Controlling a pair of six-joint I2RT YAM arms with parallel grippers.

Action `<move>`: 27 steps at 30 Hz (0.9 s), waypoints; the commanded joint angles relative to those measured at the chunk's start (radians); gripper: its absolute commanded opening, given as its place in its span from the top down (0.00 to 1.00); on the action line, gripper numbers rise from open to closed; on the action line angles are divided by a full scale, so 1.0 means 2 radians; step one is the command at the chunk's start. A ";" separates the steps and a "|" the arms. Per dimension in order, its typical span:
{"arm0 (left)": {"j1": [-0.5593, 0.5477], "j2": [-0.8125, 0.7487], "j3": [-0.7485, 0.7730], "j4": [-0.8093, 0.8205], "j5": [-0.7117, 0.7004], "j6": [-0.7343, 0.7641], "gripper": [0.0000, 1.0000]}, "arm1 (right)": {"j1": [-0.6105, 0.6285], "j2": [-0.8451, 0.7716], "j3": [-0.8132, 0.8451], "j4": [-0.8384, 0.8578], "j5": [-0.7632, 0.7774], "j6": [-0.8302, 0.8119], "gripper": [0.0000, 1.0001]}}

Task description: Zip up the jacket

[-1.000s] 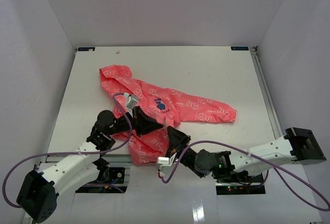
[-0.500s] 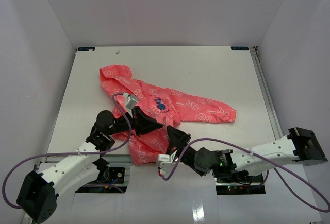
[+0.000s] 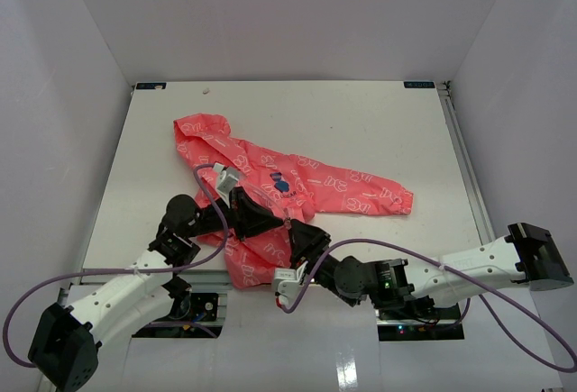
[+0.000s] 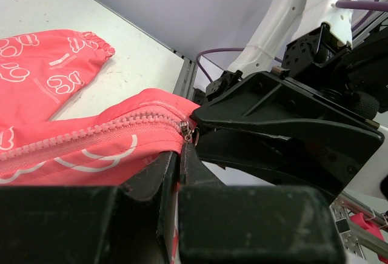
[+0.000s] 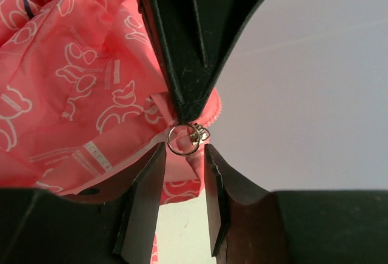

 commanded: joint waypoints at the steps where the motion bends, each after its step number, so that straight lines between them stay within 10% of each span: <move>1: -0.001 -0.013 0.005 0.005 0.008 -0.001 1.00 | -0.001 0.003 0.026 -0.007 -0.004 0.015 0.60; 27: -0.001 -0.006 0.012 -0.011 0.000 0.005 1.00 | 0.008 0.013 0.016 0.053 0.014 -0.033 0.56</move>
